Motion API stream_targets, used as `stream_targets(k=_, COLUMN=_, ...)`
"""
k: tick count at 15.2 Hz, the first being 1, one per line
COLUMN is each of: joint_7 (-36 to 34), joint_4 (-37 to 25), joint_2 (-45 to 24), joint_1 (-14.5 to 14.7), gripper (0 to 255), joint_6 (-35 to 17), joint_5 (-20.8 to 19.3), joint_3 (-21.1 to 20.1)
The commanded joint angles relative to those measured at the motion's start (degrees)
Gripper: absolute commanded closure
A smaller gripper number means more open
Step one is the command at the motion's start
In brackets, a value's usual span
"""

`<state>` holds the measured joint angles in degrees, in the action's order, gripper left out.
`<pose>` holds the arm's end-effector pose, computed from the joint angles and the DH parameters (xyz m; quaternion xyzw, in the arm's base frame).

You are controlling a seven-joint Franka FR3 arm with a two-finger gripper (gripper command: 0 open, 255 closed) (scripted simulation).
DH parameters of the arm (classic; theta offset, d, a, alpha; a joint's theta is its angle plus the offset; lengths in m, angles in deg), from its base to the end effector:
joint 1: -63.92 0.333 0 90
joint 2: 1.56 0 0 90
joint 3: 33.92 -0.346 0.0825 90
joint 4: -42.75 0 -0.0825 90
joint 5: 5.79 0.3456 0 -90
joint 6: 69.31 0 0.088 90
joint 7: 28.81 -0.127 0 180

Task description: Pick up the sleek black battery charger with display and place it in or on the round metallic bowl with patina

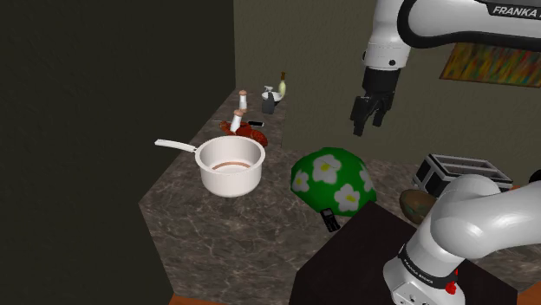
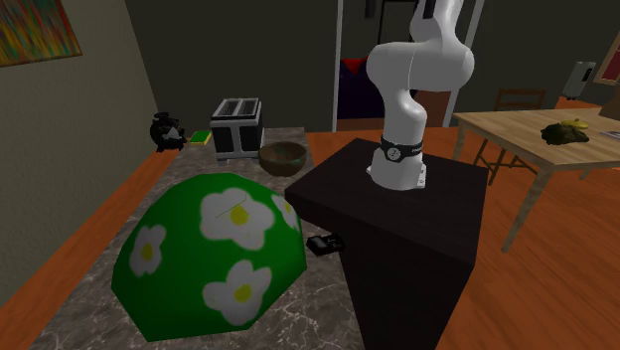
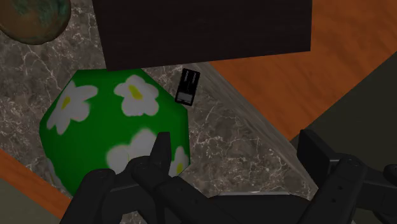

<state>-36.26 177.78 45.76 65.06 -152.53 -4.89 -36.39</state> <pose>0.2207 0.0212 0.5907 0.9984 -0.0404 -0.0385 0.0115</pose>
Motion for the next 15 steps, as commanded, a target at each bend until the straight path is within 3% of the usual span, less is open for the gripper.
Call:
stream_targets(k=1, joint_7=0.0, joint_4=0.0, joint_2=0.0, joint_1=0.0, gripper=0, joint_6=0.0, joint_5=0.0, joint_3=0.0)
stream_targets(k=8, joint_7=-0.2, joint_4=13.7, joint_2=0.6, joint_1=-1.5, gripper=0, joint_6=-13.4, joint_5=-0.5, joint_3=1.5)
stream_targets(k=15, joint_7=-0.2, joint_4=24.5, joint_2=-3.9, joint_1=-3.3, gripper=0, joint_6=-28.9, joint_5=-1.2, joint_3=3.2)
